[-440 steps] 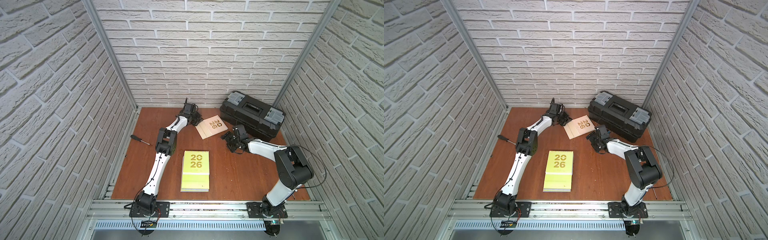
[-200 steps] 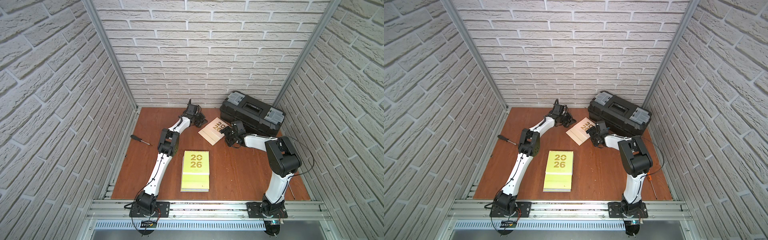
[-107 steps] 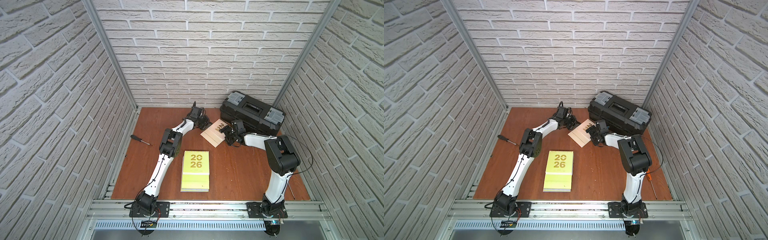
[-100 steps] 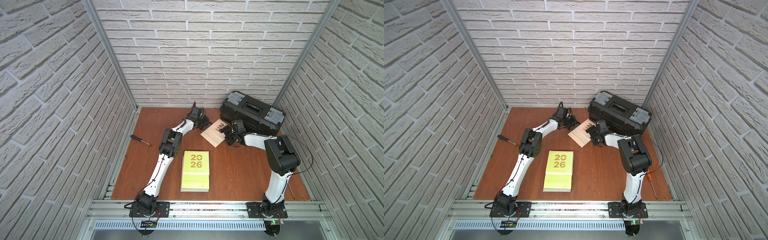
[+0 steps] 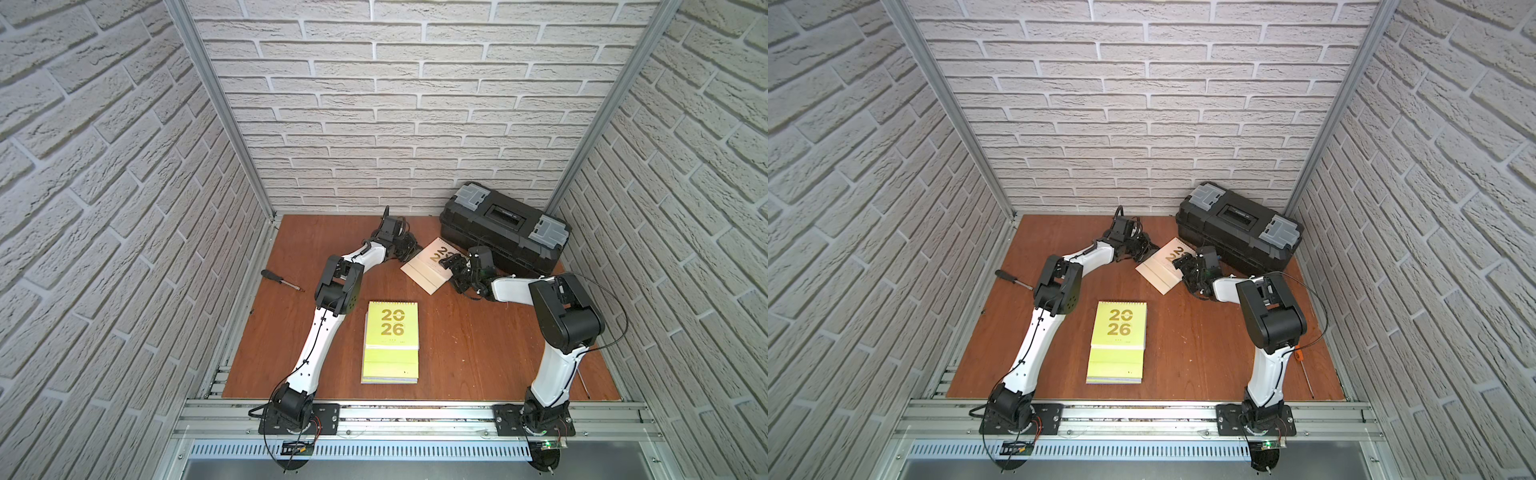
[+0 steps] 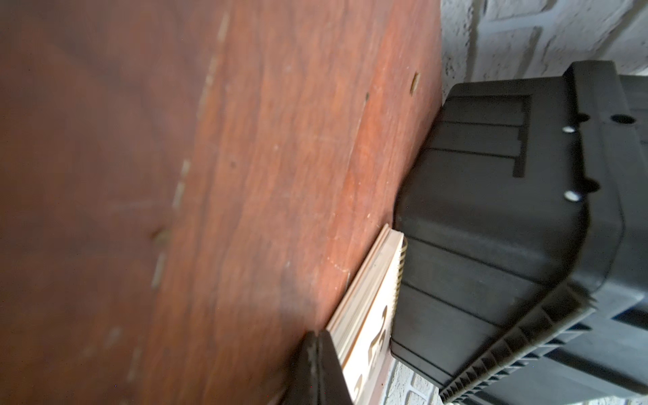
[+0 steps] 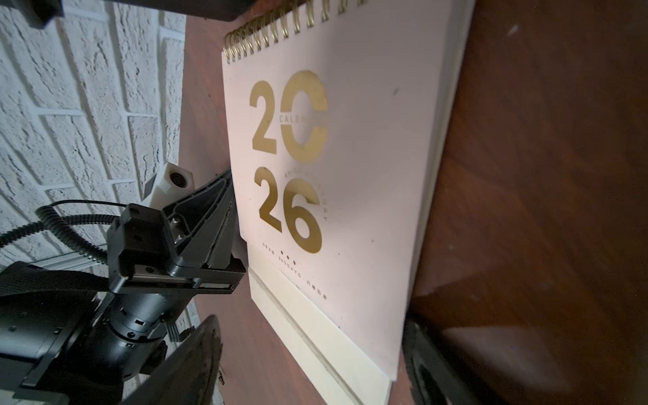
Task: Stack the calendars
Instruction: Pick up the calendar at the center of the board.
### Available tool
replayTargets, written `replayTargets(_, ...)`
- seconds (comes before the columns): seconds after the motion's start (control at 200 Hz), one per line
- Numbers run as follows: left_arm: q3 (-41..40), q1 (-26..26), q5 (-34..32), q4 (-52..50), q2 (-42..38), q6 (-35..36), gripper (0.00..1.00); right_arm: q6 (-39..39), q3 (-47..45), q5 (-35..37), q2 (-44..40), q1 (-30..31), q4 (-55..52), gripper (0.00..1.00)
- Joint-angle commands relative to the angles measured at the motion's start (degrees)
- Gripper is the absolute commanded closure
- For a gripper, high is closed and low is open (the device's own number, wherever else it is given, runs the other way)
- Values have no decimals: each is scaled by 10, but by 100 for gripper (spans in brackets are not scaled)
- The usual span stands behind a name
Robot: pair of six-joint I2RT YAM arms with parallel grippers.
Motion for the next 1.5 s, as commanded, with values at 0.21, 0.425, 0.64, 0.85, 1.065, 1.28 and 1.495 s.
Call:
replayTargets(0.21, -60, -18, 3, -87, 3, -2, 100, 60, -26, -29, 22, 3, 230, 22)
replayTargets(0.425, -66, -17, 3, -87, -4, 2, 100, 78, -31, -39, 22, 4, 270, 24)
replayTargets(0.64, -92, -16, 2, -75, -15, 3, 100, 96, -35, -45, 18, 7, 323, 25)
replayTargets(0.85, -113, -12, -2, -66, -28, 4, 100, 90, -40, -43, 6, 8, 314, 27)
replayTargets(1.065, -130, -7, -1, -55, -37, 3, 100, 99, -42, -53, 8, 10, 342, 30)
replayTargets(1.28, -147, -4, -1, -48, -46, 3, 100, 105, -38, -53, 14, 13, 351, 33)
replayTargets(1.495, -163, 2, -4, -42, -56, 4, 100, 98, -44, -28, 6, 14, 302, 51)
